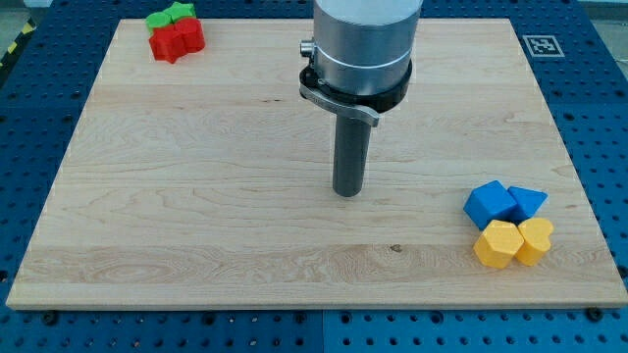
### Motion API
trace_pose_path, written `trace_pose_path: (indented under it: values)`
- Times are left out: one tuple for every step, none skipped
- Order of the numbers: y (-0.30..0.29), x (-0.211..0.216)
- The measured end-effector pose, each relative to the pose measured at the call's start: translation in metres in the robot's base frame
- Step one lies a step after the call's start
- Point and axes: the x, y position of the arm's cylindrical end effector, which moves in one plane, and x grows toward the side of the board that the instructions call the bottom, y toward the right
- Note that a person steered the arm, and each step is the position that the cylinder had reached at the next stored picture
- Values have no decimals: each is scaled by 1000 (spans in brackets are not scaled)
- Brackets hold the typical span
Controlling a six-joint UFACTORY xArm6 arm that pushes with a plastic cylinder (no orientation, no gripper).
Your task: Move your arm towards top left
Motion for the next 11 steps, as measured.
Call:
trace_pose_path:
  values:
    - [0,0]
    - [-9,0]
    - [-25,-2]
    - [-46,-11]
    - [-81,-31]
    - [-128,-55]
    - [-183,-83]
    - [-233,-114]
    - [-276,-145]
    - [-285,-156]
    - [-286,-156]
